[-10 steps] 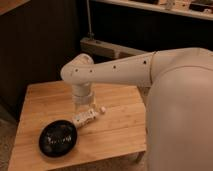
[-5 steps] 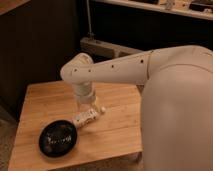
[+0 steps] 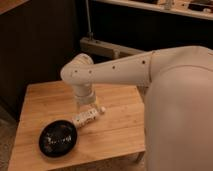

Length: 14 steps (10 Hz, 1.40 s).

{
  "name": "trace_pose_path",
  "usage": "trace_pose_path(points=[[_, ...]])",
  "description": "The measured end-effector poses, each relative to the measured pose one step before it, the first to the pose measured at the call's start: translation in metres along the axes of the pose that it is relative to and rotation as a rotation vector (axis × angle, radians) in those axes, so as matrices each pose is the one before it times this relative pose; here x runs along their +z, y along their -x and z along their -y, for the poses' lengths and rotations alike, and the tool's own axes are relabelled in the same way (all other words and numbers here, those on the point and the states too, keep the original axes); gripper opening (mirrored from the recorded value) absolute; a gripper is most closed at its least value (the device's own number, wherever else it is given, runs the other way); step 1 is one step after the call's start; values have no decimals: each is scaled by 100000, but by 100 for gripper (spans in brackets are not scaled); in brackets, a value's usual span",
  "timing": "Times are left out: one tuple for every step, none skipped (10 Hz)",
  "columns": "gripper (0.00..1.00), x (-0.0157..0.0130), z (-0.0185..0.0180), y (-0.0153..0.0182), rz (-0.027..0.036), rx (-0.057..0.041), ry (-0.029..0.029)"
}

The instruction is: Place the bottle in the ceramic bowl

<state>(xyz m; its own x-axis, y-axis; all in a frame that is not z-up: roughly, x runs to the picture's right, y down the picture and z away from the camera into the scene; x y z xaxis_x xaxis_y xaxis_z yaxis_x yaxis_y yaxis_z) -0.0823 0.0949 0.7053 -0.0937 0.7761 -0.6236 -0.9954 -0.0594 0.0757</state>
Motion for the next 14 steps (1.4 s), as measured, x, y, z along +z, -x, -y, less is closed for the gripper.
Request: trace_pose_path(points=[[65,96,666,-73,1296,9852,725],[65,200,-670,-292,-72,6703,1312],[65,83,12,-93,-397,1565,220],[65,-278,259,278,-1246,-1543,-2089],[65,-156,138,111,2941,-10640,2205],[65,-473,400,-360,3743,-5162,4208],[65,-434,478,-54,4874,-8058,3264],[65,-623,-385,-441,4426,-10017,5140],[65,-828,337,-239,5146,-10603,5089],[65,-535,418,-225,3525,-9320,4008],[65,-488,-307,-163,2540,-7811,4140],[65,-711,75,-421,4611,-16800,8591],[65,-258,-134,5,2061,-6882,3362],[65,-391,-189,171,3519,-9205,3917]])
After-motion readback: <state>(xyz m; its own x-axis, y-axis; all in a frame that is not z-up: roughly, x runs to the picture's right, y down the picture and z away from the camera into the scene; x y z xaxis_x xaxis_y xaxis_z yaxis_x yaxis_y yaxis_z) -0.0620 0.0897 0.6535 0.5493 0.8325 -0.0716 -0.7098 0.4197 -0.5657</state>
